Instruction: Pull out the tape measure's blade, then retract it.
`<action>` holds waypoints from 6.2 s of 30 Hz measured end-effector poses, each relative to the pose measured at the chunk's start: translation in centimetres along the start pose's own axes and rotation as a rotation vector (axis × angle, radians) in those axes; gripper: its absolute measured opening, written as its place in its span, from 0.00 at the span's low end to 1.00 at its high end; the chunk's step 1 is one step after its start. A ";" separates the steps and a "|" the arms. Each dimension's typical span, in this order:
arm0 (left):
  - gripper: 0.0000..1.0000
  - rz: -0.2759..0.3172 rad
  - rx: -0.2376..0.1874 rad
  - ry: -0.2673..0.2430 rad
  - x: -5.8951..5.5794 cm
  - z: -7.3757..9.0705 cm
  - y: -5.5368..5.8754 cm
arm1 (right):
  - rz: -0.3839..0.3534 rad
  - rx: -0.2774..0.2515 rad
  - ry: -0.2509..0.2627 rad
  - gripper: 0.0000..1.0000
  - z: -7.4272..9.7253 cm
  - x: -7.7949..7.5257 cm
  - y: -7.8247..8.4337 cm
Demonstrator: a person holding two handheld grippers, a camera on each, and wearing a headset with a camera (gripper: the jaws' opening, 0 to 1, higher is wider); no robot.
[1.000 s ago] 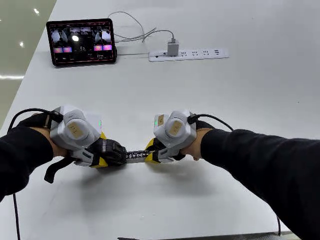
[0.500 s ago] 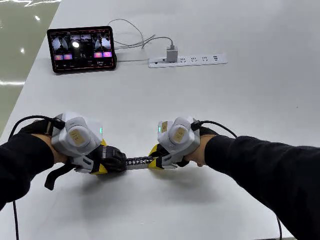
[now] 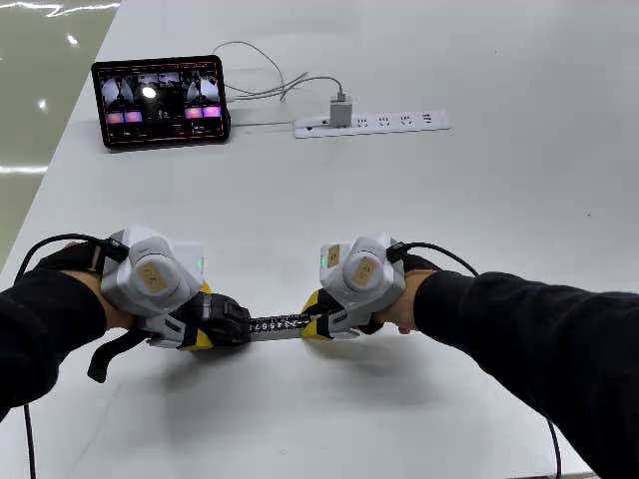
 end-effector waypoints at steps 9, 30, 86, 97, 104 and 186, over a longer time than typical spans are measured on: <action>0.31 -0.002 0.000 -0.002 0.0 0.0 0.0 | -0.005 0.001 0.004 0.09 0.5 0.1 0.4; 0.31 0.000 -0.004 -0.001 0.0 0.0 0.1 | -0.016 0.009 0.009 0.09 1.8 -0.1 1.7; 0.31 -0.009 -0.002 -0.001 -0.2 -0.2 0.1 | -0.035 0.029 0.029 0.09 4.0 -0.4 4.5; 0.31 -0.011 0.000 0.001 -0.3 -0.2 0.0 | -0.048 0.029 0.033 0.09 4.6 -0.4 5.1; 0.31 -0.012 0.001 0.000 -0.3 -0.2 0.0 | -0.050 0.033 0.036 0.09 4.9 -0.5 5.4; 0.31 -0.005 -0.004 -0.002 -0.3 -0.3 0.0 | -0.075 0.063 0.043 0.09 8.6 -1.2 9.1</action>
Point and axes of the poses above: the centre of the closed fingertips' face, and the gripper's own axes: z roughly backward along the fingers, x roughly to its left, y roughly out of its underside, the point moved 10 cm from there along z, roughly backward along the fingers, and after that the axes turned 7 degrees about y, right-handed, at the moved point
